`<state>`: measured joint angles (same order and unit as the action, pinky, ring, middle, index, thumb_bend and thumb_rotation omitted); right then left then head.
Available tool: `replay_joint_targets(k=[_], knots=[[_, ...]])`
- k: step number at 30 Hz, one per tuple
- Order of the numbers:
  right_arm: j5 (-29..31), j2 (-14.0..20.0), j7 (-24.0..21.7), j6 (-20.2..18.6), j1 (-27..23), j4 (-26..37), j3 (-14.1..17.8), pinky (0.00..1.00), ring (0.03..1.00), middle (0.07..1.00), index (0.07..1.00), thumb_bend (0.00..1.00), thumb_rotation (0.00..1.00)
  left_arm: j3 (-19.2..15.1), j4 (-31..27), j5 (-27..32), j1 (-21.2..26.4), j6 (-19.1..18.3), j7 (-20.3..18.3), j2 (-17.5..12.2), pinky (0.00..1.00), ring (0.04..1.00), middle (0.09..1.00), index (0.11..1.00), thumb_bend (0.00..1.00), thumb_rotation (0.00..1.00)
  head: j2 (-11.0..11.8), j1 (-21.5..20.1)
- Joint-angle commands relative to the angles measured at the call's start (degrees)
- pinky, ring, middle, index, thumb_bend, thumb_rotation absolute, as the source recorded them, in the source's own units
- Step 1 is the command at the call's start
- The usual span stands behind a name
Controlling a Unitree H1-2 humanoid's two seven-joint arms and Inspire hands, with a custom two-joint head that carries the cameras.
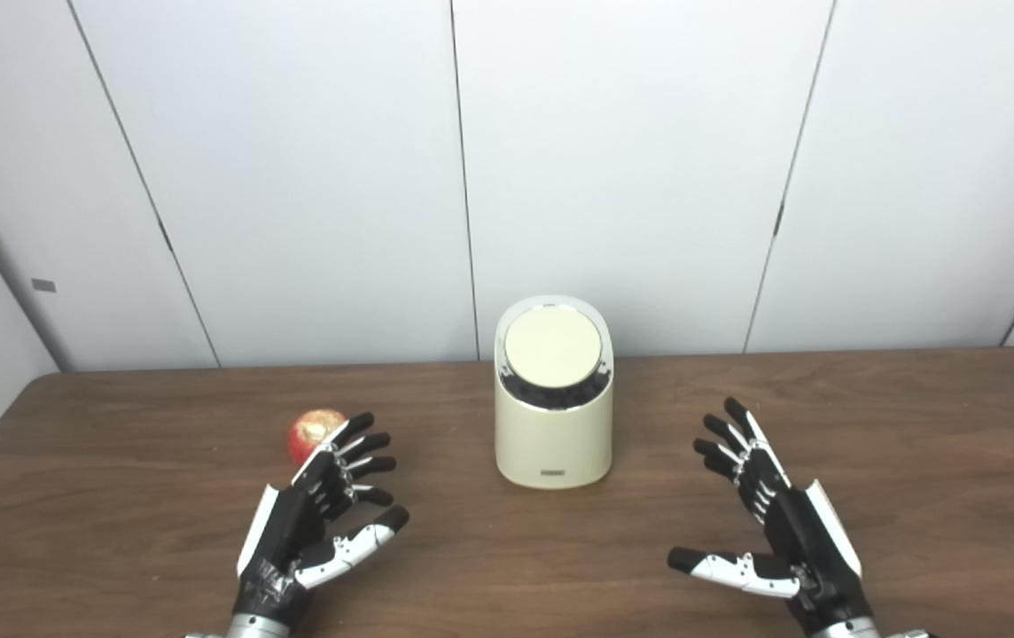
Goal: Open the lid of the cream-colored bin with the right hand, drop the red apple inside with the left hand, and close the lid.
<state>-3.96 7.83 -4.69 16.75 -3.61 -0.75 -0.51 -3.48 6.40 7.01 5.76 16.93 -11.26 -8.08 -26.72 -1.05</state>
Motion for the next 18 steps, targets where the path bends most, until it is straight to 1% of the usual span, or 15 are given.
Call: replay_joint_targets(k=[1, 3, 5, 8, 13, 16, 18], knots=[[0.56, -0.38, 0.34, 1.5, 1.54, -1.08, -0.08, 0.86, 0.864, 0.93, 1.0, 0.79, 0.21, 0.34, 1.9, 0.69, -0.87, 1.7, 0.21, 0.86, 0.59, 0.754, 0.821, 0.879, 0.64, 0.1, -0.04, 0.0], [0.96, -0.76, 0.33, 0.57, 1.84, 0.2, -0.1, 0.85, 0.864, 0.932, 1.0, 0.79, 0.19, 0.22, 2.04, 0.92, -0.84, 1.95, 0.31, 1.02, 0.58, 0.747, 0.813, 0.855, 0.64, 0.08, -0.04, 0.0], [0.7, -1.17, 0.67, -0.17, 2.1, 1.4, -0.09, 0.84, 0.858, 0.93, 0.991, 0.78, 0.18, 0.06, 1.95, 0.67, -0.85, 1.9, 0.75, 1.23, 0.56, 0.714, 0.784, 0.824, 0.65, 0.07, -0.04, 0.0], [0.29, -1.58, 0.94, -1.26, 2.28, 2.66, -0.02, 0.82, 0.85, 0.931, 0.967, 0.78, 0.16, -0.07, 1.72, 0.13, -0.91, 1.79, 1.26, 1.39, 0.54, 0.683, 0.755, 0.795, 0.66, 0.08, -0.26, 0.06], [0.53, -1.57, 0.66, -1.56, 2.18, 2.96, -0.01, 0.81, 0.841, 0.94, 0.962, 0.76, 0.14, -0.05, 2.9, 0.14, -0.51, 3.24, 1.51, 1.7, 0.5, 0.655, 0.731, 0.732, 0.66, 0.07, 0.12, 0.26], [0.69, -1.95, 0.95, -1.6, 1.53, 2.93, 0.11, 0.81, 0.836, 0.933, 0.959, 0.75, 0.16, 0.24, 3.8, 0.48, -0.02, 3.88, 1.36, 1.75, 0.48, 0.645, 0.727, 0.723, 0.65, 0.08, 0.34, 0.4], [0.48, -2.74, 1.49, -2.16, 0.66, 3.49, 0.12, 0.79, 0.833, 0.923, 0.951, 0.75, 0.2, 0.38, 4.3, 0.92, 0.37, 3.66, 1.12, 1.78, 0.49, 0.649, 0.73, 0.723, 0.66, 0.09, 0.58, 0.22]])
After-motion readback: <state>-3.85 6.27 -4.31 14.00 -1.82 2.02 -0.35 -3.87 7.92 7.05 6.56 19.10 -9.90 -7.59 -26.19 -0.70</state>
